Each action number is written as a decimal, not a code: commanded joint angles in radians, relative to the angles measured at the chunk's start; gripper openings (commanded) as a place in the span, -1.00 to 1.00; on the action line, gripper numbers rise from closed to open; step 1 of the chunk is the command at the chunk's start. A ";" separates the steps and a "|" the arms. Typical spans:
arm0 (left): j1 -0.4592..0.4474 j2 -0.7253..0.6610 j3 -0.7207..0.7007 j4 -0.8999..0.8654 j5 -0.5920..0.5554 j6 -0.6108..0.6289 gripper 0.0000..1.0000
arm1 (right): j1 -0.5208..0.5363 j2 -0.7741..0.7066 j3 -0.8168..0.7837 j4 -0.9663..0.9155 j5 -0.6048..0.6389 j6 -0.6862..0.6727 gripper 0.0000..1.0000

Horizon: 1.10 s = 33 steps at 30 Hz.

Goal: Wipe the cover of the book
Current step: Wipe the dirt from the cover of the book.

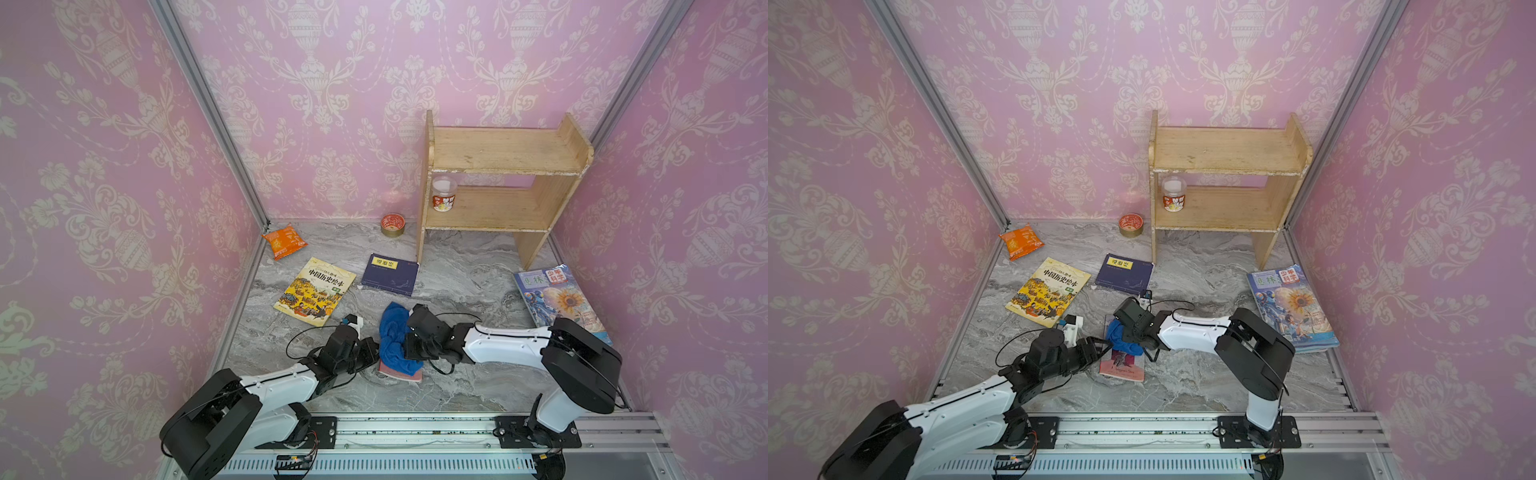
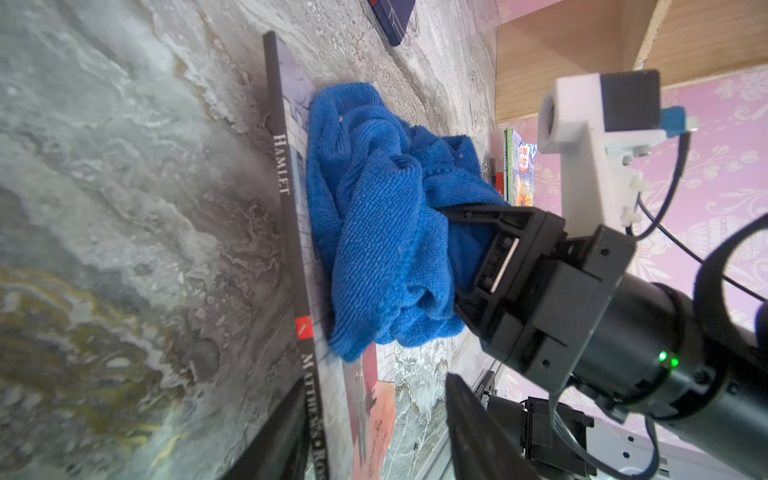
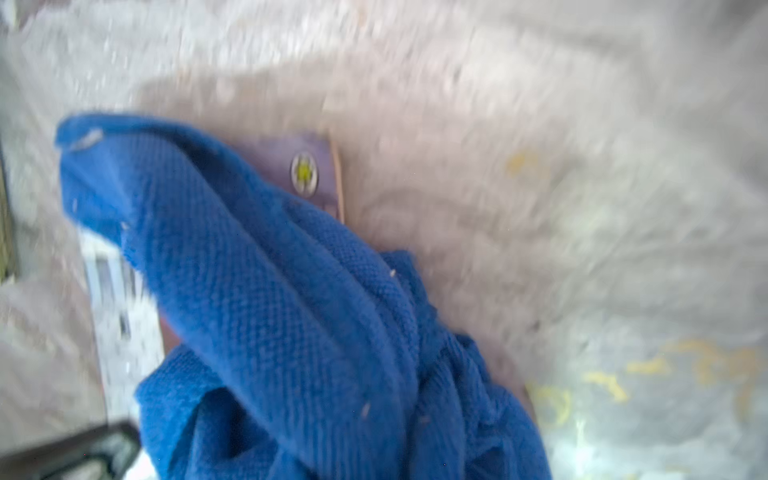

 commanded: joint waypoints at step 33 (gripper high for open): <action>-0.007 0.086 0.032 -0.039 0.078 0.098 -1.00 | -0.008 0.148 -0.047 -0.133 -0.065 0.030 -1.00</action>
